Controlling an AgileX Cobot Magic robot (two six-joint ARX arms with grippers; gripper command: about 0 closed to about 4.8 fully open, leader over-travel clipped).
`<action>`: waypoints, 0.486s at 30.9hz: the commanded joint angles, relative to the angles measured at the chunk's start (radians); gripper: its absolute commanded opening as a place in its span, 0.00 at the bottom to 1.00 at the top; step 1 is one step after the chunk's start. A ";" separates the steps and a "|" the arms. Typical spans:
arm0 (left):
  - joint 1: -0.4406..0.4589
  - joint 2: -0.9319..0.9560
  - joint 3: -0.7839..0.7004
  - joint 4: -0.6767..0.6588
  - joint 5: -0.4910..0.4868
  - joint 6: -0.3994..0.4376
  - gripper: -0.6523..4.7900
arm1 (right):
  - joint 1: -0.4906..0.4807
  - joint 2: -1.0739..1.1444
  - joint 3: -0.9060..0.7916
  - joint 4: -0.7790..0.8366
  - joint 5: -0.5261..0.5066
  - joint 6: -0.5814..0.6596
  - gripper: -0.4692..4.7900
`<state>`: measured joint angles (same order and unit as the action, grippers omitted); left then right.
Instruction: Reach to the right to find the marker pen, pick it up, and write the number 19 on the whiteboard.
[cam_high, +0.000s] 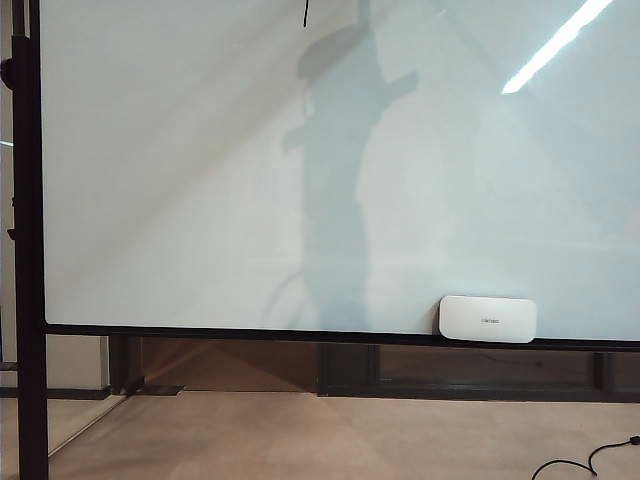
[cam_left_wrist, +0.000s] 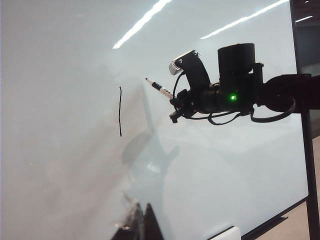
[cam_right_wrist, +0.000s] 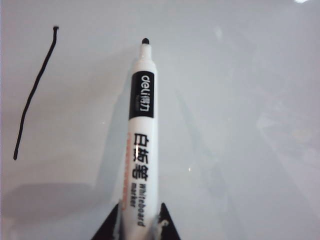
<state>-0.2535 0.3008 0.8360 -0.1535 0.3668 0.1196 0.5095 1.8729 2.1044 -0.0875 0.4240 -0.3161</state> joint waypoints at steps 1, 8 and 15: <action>-0.001 0.000 0.004 0.009 0.004 0.004 0.11 | -0.008 0.000 0.002 0.018 0.005 0.003 0.09; -0.001 0.000 0.004 0.010 0.004 0.004 0.11 | -0.009 0.000 0.003 0.018 0.005 0.003 0.09; -0.001 0.000 0.004 0.010 0.004 0.004 0.11 | -0.009 0.006 0.003 0.040 0.005 0.003 0.09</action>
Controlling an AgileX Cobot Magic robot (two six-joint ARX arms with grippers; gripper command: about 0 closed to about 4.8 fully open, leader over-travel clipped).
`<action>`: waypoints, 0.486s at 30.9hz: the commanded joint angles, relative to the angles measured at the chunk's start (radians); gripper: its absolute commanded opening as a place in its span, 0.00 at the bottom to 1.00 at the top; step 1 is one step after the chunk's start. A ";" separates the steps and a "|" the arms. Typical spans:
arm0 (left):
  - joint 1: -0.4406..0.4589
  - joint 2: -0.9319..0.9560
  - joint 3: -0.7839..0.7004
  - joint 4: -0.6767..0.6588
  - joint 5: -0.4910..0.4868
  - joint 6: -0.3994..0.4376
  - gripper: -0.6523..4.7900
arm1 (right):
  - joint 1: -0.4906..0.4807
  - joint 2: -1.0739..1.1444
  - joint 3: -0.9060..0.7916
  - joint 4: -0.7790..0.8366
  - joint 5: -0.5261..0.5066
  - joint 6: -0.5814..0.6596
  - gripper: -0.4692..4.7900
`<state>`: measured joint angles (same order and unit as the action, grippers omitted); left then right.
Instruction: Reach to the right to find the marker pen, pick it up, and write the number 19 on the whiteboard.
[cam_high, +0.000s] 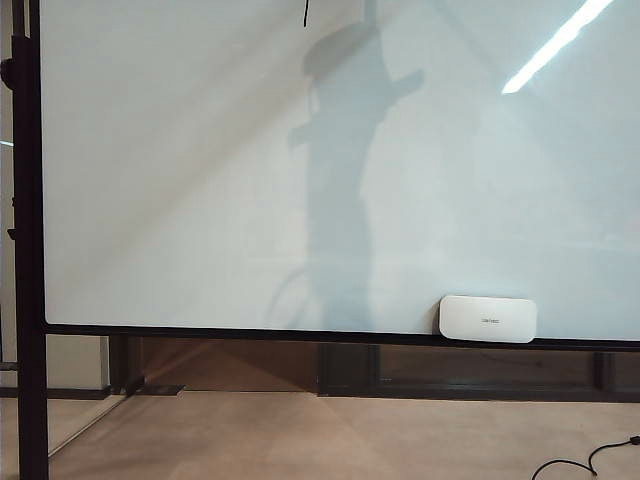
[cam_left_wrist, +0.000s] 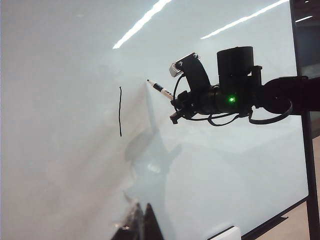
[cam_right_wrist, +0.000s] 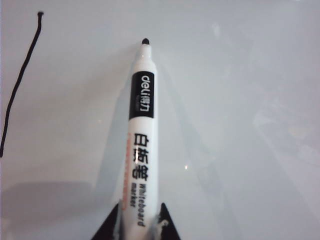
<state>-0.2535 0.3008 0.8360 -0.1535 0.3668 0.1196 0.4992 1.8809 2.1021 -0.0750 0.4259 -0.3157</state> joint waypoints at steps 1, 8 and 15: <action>-0.001 0.000 0.004 0.010 0.004 0.004 0.11 | 0.002 0.000 0.005 0.027 0.003 0.002 0.09; -0.001 0.000 0.004 0.010 0.004 0.005 0.11 | -0.001 0.013 0.005 0.027 0.003 0.002 0.09; -0.001 0.000 0.004 0.010 0.003 0.027 0.11 | -0.020 0.023 0.005 0.023 0.002 0.008 0.09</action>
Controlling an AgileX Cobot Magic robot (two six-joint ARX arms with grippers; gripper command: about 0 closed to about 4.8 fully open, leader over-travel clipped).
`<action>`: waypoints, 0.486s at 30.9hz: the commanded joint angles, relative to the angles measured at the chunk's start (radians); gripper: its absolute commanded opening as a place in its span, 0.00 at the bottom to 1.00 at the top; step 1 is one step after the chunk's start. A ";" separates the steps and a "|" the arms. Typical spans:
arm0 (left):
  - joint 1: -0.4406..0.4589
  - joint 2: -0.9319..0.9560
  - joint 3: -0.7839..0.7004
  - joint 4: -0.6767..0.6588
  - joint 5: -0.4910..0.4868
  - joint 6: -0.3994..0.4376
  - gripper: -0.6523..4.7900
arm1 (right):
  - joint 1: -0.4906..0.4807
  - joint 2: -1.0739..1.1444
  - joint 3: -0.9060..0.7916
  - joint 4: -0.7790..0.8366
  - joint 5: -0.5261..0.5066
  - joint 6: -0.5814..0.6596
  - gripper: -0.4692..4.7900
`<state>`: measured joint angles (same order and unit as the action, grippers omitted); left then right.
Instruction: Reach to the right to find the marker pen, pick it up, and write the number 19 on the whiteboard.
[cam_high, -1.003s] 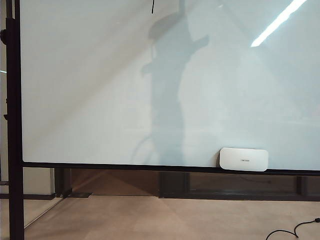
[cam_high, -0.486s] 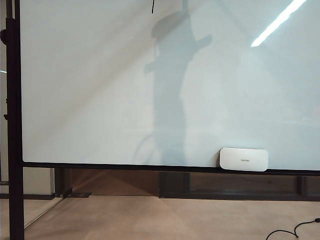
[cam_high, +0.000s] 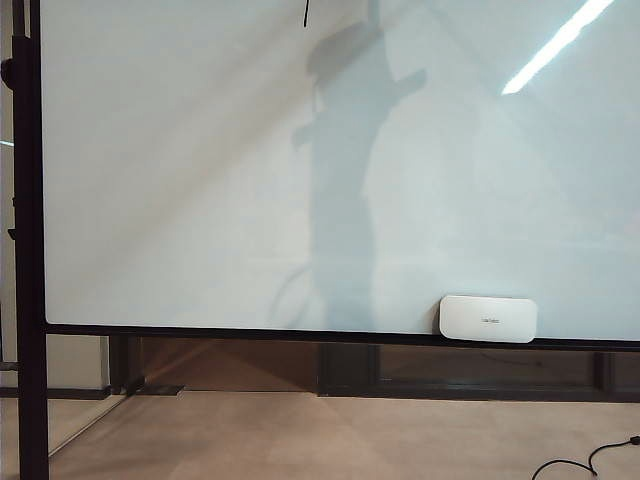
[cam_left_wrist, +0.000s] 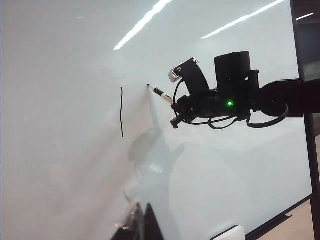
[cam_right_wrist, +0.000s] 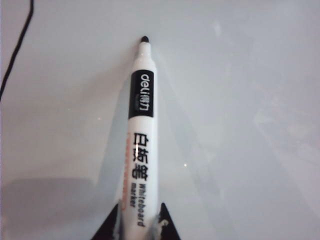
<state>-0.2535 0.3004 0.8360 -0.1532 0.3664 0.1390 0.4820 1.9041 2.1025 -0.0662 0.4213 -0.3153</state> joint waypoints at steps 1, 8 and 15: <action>-0.001 0.000 0.004 0.010 0.003 0.008 0.11 | -0.003 0.000 0.005 0.018 0.006 0.008 0.09; -0.001 0.000 0.004 0.010 -0.007 0.011 0.11 | -0.005 0.014 0.005 0.026 -0.043 0.008 0.09; -0.001 0.000 0.005 0.010 -0.007 0.010 0.11 | -0.005 0.052 0.012 0.053 -0.104 0.008 0.09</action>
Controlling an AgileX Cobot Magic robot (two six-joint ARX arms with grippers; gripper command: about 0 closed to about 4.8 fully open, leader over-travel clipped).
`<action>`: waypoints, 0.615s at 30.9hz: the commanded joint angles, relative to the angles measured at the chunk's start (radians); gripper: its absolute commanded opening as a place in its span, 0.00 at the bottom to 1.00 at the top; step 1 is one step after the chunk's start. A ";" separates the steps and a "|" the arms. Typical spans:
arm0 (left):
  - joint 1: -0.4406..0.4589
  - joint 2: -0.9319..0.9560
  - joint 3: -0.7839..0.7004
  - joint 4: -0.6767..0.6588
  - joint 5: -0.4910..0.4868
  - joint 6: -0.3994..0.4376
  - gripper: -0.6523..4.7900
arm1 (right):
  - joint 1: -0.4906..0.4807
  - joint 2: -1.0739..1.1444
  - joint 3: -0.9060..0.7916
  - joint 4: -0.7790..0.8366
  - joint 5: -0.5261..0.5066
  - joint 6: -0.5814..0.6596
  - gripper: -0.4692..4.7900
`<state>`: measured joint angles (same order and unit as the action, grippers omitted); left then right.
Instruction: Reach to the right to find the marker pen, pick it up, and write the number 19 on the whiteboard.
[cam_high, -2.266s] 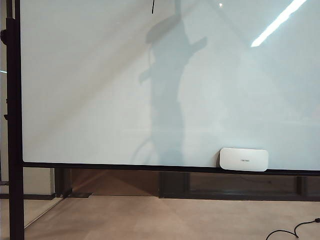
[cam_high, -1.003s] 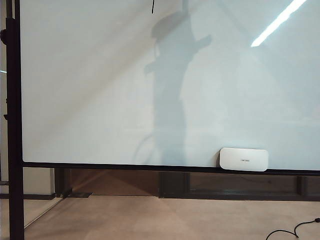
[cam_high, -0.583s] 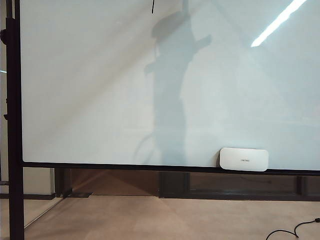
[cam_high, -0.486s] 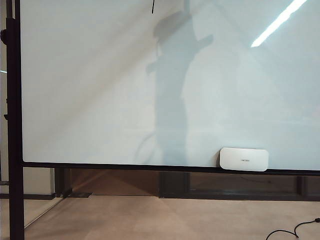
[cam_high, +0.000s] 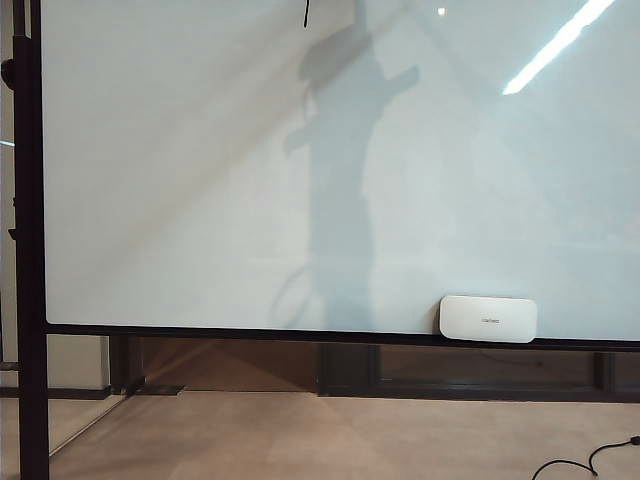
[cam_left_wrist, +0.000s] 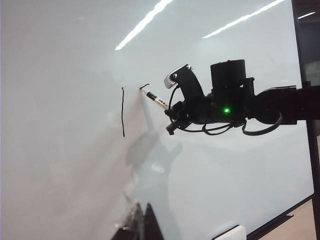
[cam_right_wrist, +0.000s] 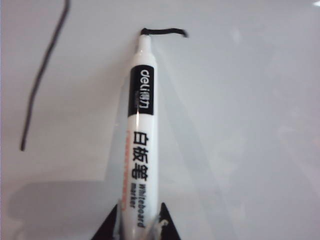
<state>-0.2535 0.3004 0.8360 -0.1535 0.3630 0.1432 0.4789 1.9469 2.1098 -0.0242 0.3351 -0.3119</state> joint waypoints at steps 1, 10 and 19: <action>-0.001 0.000 0.005 0.010 -0.003 0.006 0.11 | -0.002 0.012 0.005 0.011 -0.029 0.004 0.09; -0.001 0.000 0.005 0.012 -0.003 0.006 0.11 | -0.015 0.013 0.017 0.004 -0.053 0.004 0.09; -0.001 0.000 0.005 0.011 -0.003 0.005 0.11 | -0.016 0.013 0.015 -0.192 -0.038 0.051 0.09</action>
<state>-0.2535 0.3004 0.8360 -0.1535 0.3626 0.1432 0.4679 1.9602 2.1246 -0.1768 0.2687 -0.2775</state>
